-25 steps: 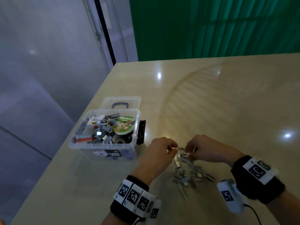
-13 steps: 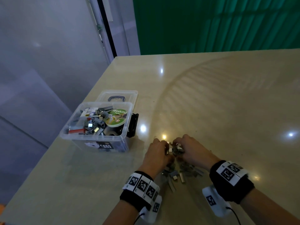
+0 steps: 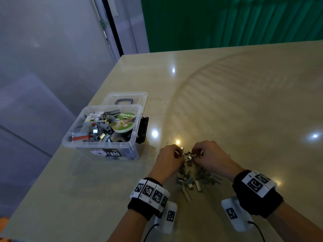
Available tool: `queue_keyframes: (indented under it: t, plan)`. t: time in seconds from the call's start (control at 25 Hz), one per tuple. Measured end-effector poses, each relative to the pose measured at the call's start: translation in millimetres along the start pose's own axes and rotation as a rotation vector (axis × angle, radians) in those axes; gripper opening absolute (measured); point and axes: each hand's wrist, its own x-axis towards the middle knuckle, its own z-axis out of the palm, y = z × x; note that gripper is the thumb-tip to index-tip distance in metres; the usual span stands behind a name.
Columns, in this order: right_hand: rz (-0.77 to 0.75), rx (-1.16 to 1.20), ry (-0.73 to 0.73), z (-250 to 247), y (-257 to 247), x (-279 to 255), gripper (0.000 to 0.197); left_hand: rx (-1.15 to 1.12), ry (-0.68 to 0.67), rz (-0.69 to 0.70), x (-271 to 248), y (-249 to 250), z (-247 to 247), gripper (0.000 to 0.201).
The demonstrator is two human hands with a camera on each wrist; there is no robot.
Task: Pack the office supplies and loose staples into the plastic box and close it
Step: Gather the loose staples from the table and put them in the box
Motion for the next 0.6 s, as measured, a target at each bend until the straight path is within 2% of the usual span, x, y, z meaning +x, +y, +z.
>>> queue_keyframes:
  t: [0.28, 0.6]
  plan:
    - [-0.046, 0.114, 0.067, -10.2, 0.5, -0.9, 0.021, -0.092, 0.019, 0.072, -1.0, 7.8, -9.0, 0.025]
    - [-0.059, 0.148, 0.023, -18.4, -12.5, 6.5, 0.017, -0.132, -0.014, 0.078, -0.5, 5.8, -17.3, 0.021]
